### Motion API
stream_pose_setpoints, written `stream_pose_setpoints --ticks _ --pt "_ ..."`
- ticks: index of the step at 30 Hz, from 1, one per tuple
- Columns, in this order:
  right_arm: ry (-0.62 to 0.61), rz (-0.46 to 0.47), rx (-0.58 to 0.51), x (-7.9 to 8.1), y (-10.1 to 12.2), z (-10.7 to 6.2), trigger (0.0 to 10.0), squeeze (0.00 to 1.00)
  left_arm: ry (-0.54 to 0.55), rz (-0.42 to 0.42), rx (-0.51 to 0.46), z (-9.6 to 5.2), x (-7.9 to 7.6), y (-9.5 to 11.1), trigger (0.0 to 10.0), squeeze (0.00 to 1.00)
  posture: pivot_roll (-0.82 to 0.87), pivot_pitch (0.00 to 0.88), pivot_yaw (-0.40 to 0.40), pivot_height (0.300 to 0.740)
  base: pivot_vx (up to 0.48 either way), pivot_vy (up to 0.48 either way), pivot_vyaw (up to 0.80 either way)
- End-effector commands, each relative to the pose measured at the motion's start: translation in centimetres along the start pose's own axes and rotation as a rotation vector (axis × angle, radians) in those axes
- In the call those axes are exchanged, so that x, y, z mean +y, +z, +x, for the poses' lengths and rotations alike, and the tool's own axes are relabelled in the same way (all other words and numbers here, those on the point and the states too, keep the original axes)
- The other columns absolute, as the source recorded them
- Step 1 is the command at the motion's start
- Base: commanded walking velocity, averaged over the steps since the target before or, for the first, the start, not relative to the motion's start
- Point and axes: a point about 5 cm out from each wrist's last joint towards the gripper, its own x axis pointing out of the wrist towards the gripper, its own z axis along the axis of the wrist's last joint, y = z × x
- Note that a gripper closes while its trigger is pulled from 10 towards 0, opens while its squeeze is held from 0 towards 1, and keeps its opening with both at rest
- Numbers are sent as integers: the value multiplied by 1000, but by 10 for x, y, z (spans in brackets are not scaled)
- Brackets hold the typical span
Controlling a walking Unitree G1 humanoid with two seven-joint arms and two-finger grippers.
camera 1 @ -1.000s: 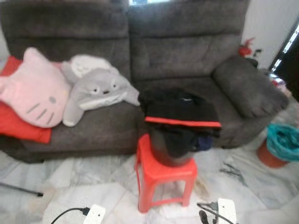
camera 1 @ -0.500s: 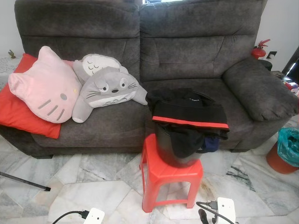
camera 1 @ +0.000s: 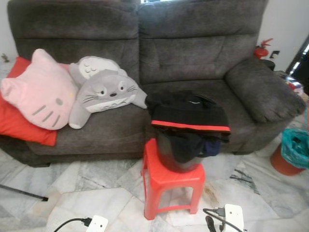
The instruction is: Hang hanger
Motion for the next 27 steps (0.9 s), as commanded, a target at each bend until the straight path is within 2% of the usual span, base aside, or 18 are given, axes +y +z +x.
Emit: stream_pose_setpoints --ticks 1,17,27 --pt "1 7 -12 2 2 1 10000 0 11 -6 21 -1 2 -7 10000 0 -89 0 -17 740 0 0 0" --pt "8 4 -8 2 2 0 10000 0 13 -5 20 -1 2 -7 10000 0 -75 0 -21 740 0 0 0" --pt "11 -3 -6 1 1 0 10000 0 11 -2 17 -1 1 -7 10000 0 -76 0 -26 740 0 -250 0"
